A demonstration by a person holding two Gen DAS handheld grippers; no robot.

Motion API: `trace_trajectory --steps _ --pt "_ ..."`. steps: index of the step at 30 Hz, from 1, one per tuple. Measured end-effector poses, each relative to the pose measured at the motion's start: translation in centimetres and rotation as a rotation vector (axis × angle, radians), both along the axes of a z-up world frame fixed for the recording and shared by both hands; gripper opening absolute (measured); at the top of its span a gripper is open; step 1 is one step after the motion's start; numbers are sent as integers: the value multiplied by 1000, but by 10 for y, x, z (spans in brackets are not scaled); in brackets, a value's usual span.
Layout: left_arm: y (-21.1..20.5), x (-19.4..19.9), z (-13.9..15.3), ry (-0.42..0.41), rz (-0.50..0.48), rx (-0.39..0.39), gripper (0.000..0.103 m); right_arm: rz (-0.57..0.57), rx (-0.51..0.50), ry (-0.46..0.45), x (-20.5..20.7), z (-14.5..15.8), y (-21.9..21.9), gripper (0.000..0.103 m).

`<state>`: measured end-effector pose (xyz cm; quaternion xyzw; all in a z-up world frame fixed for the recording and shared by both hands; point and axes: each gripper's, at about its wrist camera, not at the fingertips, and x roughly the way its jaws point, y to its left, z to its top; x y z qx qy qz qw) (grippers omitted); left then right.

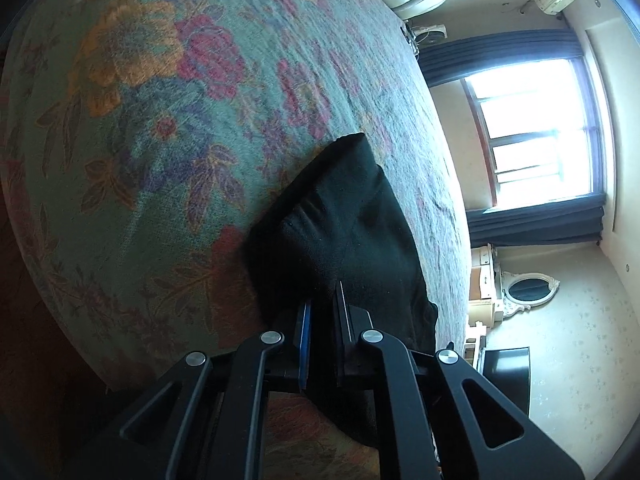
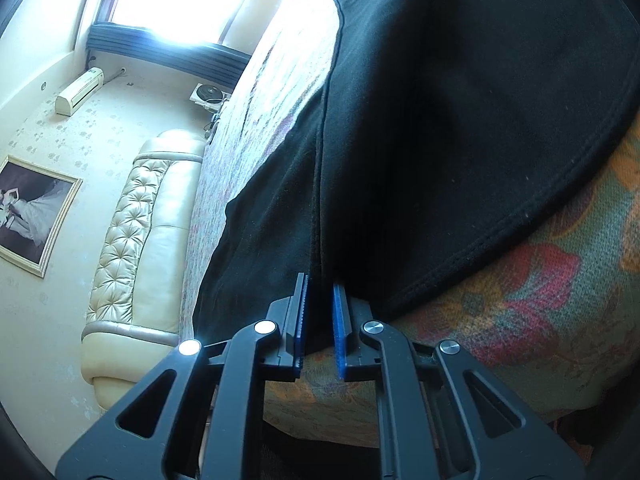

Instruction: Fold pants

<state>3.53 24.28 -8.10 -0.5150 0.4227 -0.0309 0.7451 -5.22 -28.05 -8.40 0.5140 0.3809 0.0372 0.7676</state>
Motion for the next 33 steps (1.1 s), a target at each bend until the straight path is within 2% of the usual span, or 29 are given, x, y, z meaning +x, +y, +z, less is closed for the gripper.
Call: trace_trajectory --steps 2,7,9,12,14,16,18,19,20,23,26,28,31,33 --pt "2 -3 -7 11 12 -19 9 -5 25 9 -4 -5 -2 10" --pt "0 -2 -1 -1 -10 17 9 3 20 9 -8 -5 -2 10" --pt "-4 2 -7 8 -25 14 12 10 14 14 -6 -9 -3 10" --pt "-2 -2 -2 -12 -31 8 16 7 -24 13 -10 2 -7 17" --pt "1 -11 9 -15 -21 68 37 -9 -108 2 -12 20 -12 37" --pt "10 -21 22 -44 -5 148 48 -44 -198 -14 -14 44 -23 51" --pt "12 -28 35 -79 -9 244 62 -72 -277 -42 -6 69 -37 56" --pt "9 -29 43 -98 -15 293 75 -81 -326 -57 4 83 -44 63" --pt "6 -30 48 -120 -23 330 81 -80 -380 -60 17 94 -48 76" --pt "-15 -22 60 -183 -91 396 86 -54 -543 -57 82 119 -62 86" --pt "-50 -9 60 -220 -198 427 86 18 -742 43 168 116 -66 86" --pt "-71 -1 54 -214 -260 412 86 54 -835 154 221 100 -75 86" --pt "-98 8 38 -163 -332 371 86 104 -934 290 278 69 -82 86" --pt "-116 13 30 -134 -366 374 86 127 -986 340 294 53 -82 86"
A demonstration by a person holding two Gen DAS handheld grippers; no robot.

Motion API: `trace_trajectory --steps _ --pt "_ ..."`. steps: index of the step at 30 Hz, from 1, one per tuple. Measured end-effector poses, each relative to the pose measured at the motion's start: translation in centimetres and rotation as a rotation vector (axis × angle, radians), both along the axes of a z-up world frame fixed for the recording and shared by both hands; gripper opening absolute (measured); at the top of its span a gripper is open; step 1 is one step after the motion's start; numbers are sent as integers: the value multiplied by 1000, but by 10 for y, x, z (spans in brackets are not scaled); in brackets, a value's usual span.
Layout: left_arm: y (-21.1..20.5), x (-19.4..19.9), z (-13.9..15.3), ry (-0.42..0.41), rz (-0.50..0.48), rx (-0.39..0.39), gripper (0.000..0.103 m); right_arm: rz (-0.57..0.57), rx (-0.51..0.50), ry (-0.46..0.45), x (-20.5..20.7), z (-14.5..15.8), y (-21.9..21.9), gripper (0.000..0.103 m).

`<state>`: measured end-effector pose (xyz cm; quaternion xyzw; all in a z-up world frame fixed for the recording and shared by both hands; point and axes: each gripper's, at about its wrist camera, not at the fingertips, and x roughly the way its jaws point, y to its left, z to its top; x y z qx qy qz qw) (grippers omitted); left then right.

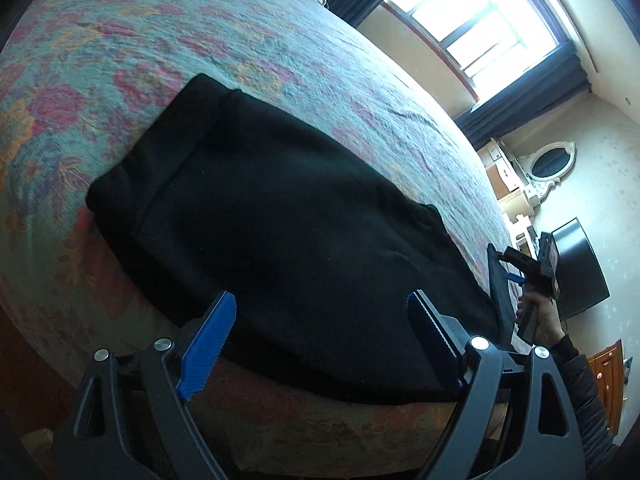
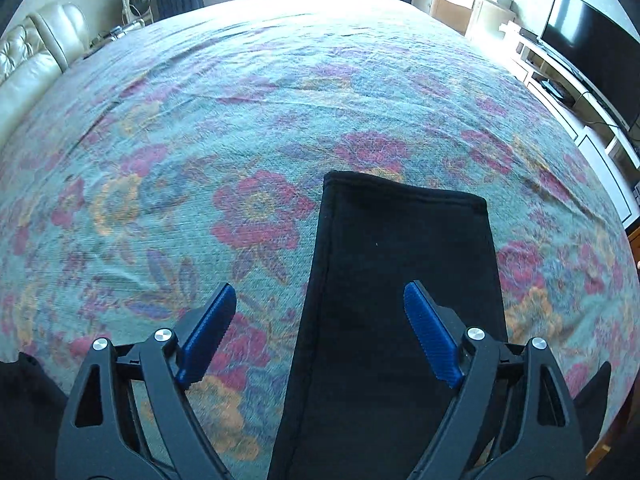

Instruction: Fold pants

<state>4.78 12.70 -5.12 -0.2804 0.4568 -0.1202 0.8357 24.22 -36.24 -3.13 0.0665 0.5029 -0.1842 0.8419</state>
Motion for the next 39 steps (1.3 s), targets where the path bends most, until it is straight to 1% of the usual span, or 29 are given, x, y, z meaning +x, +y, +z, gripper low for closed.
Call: trace_trajectory --steps 2,3,4,5,6,7,8,9,12,16,18,21,23,24,27,29,32,34,36,37,39 --pt "-16 1 1 -20 -22 62 86 -3 -46 48 11 -15 -4 86" --pt "-24 1 3 -28 -47 82 86 -2 -47 74 14 -22 -7 84" --pt "-30 2 7 -42 -66 92 86 -1 -29 88 15 -28 -14 72" --pt "-35 2 11 -66 -76 89 86 -3 -2 78 11 -30 -21 58" --pt "-40 3 15 -86 -86 84 86 -13 8 63 8 -31 -28 49" --pt "-45 3 17 -97 -98 81 86 -11 19 43 2 -28 -34 31" --pt "-50 4 19 -100 -112 77 86 2 43 18 -5 -20 -36 9" --pt "-57 8 21 -99 -128 70 86 4 79 -14 -13 -13 -42 7" --pt "-79 8 21 -93 -174 52 86 -1 137 -141 -54 19 -57 7" --pt "-117 4 23 -97 -262 35 86 -23 169 -305 -131 61 -87 7" --pt "-139 0 26 -102 -305 29 86 -57 176 -375 -175 75 -106 7" --pt "-168 -5 29 -109 -354 22 86 -137 219 -461 -243 81 -136 7" --pt "-185 -9 29 -107 -381 16 86 -190 273 -492 -281 73 -154 7" --pt "-195 -11 28 -103 -394 13 86 -214 316 -504 -297 64 -161 7" --pt "-220 -15 23 -79 -431 2 86 -278 420 -499 -333 31 -173 7" --pt "-234 -23 21 -69 -450 -6 86 -321 488 -496 -351 8 -176 7" --pt "-253 -32 19 -61 -477 -9 86 -390 602 -529 -378 -19 -178 7" --pt "-260 -37 17 -53 -492 -12 86 -410 644 -545 -388 -27 -177 7" --pt "-266 -40 15 -47 -506 -10 86 -399 650 -540 -390 -29 -177 8" --pt "-265 -40 12 -44 -509 -5 86 -397 661 -548 -390 -30 -179 15" --pt "-268 -39 10 -40 -511 4 86 -424 677 -606 -399 -28 -187 35"
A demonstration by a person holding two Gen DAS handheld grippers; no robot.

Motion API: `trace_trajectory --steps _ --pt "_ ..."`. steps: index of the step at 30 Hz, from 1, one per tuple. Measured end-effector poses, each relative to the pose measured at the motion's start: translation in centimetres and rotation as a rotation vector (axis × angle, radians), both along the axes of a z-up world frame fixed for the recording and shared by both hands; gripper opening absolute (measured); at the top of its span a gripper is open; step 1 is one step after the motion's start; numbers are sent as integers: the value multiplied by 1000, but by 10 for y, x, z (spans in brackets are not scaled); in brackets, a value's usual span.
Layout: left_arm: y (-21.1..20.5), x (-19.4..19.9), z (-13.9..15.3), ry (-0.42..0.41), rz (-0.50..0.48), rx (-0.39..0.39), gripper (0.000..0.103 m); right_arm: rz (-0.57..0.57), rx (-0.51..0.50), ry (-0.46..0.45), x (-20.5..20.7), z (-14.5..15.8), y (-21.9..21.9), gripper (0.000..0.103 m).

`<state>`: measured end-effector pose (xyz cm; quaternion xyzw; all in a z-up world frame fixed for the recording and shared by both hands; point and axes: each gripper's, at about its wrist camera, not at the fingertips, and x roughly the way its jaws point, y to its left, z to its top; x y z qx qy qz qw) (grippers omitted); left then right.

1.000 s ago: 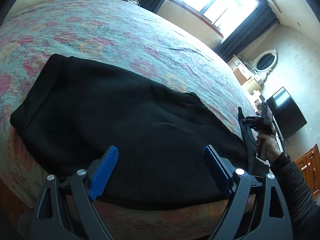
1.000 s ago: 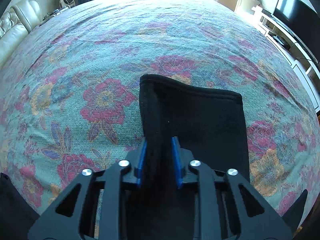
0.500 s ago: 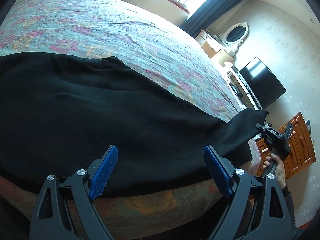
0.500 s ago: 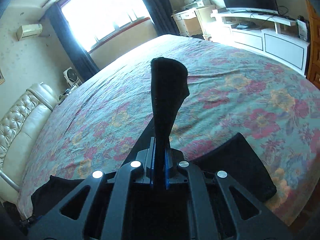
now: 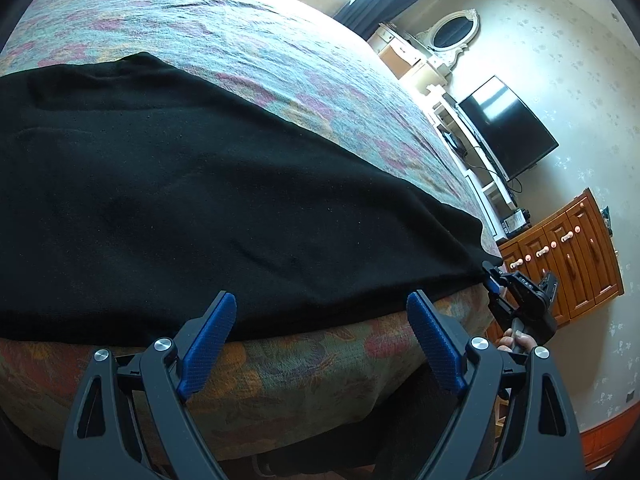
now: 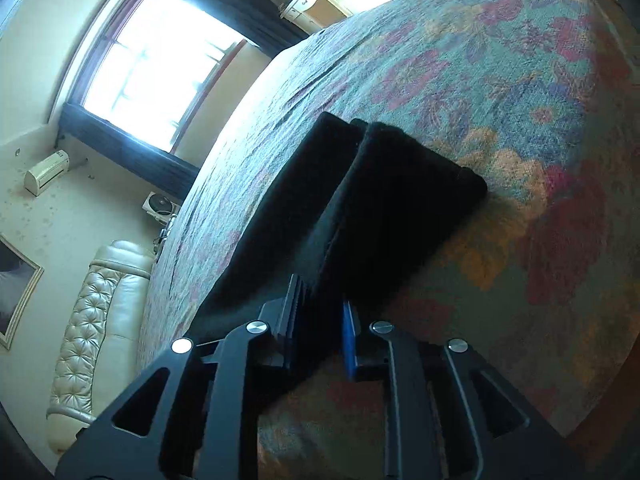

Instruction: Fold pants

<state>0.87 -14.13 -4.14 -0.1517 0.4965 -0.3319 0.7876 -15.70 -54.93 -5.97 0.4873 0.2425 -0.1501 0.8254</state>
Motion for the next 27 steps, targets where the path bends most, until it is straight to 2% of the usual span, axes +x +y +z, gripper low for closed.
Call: trace_trajectory --steps 1,2,4,6,7,8,9,10,11,13,17,19,22,23,25,27 --pt "-2 1 -1 0 -2 2 86 -34 -4 -18 -6 3 -5 60" --pt "-7 2 -1 1 -6 6 86 -64 -14 -23 -9 5 -9 75" --pt "-10 1 -3 -7 -6 5 86 -96 -26 8 -8 7 -20 78" --pt "-12 -1 -3 -9 -10 -15 86 -107 15 30 -5 -1 -33 78" --pt "-14 -2 -2 -8 -11 -30 86 -103 43 20 -3 -4 -37 74" --pt "-16 -4 0 -4 -14 -52 86 -94 35 25 -1 -4 -38 49" --pt "-17 -7 1 -1 -17 -77 86 -72 4 33 2 0 -39 32" --pt "-20 -9 5 -5 -18 -103 86 -47 -19 24 4 3 -40 17" --pt "-23 -11 8 -16 -19 -127 86 -42 -27 20 4 6 -41 11" --pt "-32 -14 14 -35 -40 -160 86 -50 -28 23 2 6 -44 11" --pt "-58 -8 13 -47 -89 -172 86 -87 -24 54 -10 -8 -57 10" --pt "-57 -3 3 15 -81 -162 86 -92 0 46 -12 -17 -61 9" --pt "-54 -8 -10 116 -65 -255 86 -100 9 34 -13 -18 -61 11" --pt "-53 -10 -14 148 -66 -294 86 -109 20 23 -14 -17 -59 16" --pt "-52 -13 -23 218 -48 -360 86 -140 70 -12 -21 -13 -53 21" --pt "-55 -14 -29 274 -24 -409 86 -112 124 -49 -22 -9 -38 21"
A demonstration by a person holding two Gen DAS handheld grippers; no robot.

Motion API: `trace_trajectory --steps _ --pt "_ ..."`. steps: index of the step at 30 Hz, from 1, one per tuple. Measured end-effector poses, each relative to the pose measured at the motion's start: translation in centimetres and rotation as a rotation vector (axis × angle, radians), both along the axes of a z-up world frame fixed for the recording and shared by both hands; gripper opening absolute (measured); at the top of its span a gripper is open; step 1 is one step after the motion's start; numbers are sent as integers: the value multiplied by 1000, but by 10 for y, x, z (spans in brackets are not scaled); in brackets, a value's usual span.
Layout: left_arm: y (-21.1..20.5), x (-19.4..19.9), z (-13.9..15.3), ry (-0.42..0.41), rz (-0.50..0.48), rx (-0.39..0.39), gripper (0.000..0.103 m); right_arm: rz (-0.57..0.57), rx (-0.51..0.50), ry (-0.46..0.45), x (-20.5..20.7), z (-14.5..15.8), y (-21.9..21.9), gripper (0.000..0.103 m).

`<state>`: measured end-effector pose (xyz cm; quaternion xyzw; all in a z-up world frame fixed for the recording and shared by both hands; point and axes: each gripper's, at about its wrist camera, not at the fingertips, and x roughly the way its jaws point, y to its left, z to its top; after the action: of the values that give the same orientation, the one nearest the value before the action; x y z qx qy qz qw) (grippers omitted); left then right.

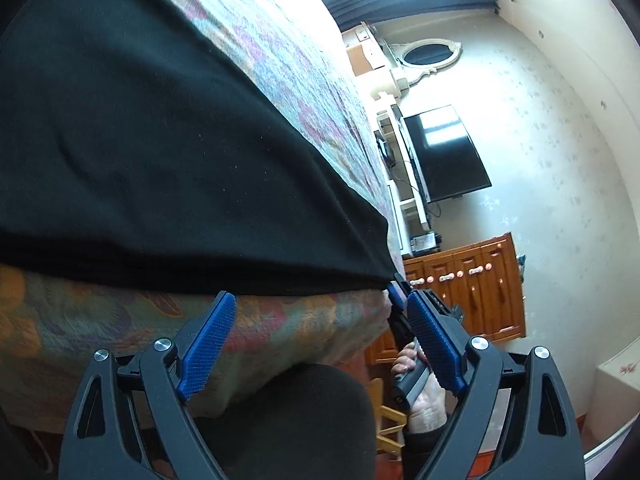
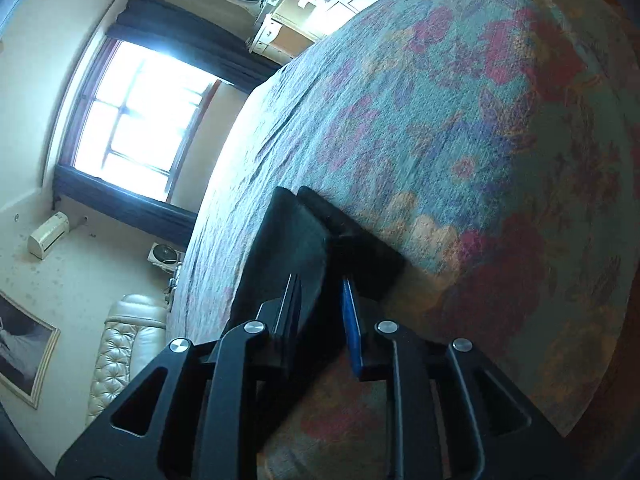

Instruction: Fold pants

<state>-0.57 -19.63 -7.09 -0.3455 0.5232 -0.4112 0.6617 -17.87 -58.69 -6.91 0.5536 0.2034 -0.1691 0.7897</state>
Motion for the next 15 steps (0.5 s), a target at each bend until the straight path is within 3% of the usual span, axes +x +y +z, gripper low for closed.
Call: trace_trajectory --steps 4,8,12,15 --pt "-13 2 -6 58 34 -26 86 169 81 -44 18 4 50 26" --pt "-21 7 -10 117 75 -63 86 317 260 -39 45 -20 93 33" --pt "-21 12 -12 163 122 -77 86 349 336 -32 60 -38 109 37" --pt "-17 13 -9 159 136 -85 86 358 337 -50 68 -36 112 53"
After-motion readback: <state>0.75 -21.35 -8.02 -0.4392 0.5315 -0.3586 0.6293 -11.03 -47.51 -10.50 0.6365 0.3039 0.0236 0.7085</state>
